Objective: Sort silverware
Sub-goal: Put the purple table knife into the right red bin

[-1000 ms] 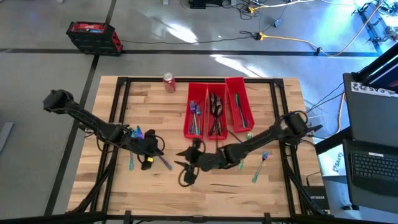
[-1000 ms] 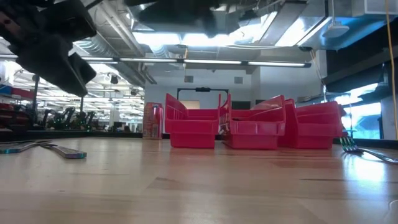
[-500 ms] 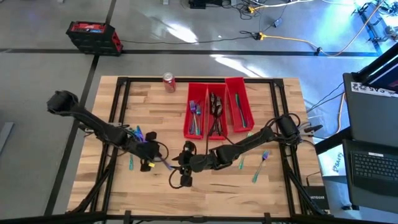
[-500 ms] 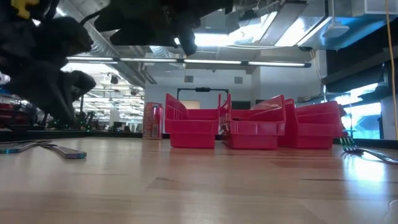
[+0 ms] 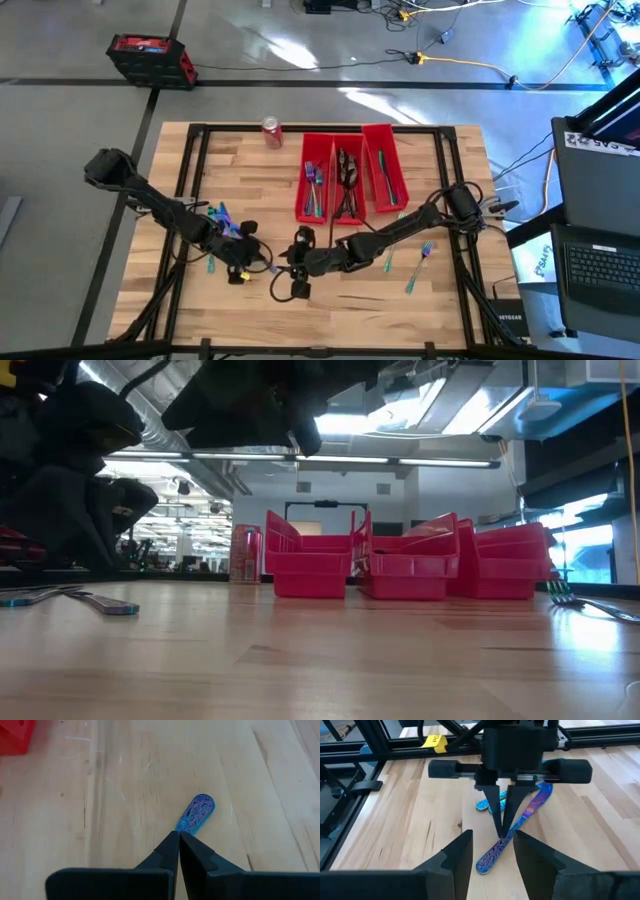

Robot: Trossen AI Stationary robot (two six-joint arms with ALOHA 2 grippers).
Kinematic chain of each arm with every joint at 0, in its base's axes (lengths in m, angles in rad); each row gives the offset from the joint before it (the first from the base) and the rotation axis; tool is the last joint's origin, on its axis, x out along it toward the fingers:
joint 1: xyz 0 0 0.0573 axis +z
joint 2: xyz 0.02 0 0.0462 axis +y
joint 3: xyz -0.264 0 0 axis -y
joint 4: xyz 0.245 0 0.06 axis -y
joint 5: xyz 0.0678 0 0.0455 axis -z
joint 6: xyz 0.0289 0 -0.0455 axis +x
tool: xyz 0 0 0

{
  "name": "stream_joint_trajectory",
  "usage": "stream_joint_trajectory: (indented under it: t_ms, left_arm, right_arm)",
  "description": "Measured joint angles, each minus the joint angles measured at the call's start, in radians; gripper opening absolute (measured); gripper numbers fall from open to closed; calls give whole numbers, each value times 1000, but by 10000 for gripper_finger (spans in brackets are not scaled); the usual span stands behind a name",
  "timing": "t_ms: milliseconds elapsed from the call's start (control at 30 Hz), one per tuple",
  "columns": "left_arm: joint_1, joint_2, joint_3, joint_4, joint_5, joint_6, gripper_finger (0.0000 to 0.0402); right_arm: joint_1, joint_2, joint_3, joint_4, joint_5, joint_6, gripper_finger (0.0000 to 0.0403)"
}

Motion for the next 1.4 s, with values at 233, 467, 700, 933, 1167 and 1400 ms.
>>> stream_joint_trajectory:
  t_ms: [233, 467, 700, 933, 1167, 1400]
  left_arm:
    - [2, 0, 0, -1, -19, 16, 0]
    - [2, 5, 0, -3, -19, 41, 0]
    - [2, 66, 0, 3, -12, 49, 0]
    - [2, 87, 2, 13, -11, 47, 0]
    - [2, 89, 2, 35, -1, 47, 0]
    - [9, 90, 24, 47, 6, 102, 0]
  right_arm:
    - [-2, -2, 0, -4, 1, 17, 127]
    - [-1, -2, 0, -18, 0, 37, 127]
    - [-13, -4, 0, -29, 1, 58, 127]
    - [-20, -9, 0, -64, -30, 88, 127]
    - [-11, -79, -1, -153, 58, 42, 127]
    - [-20, -205, 0, -328, 122, 15, 127]
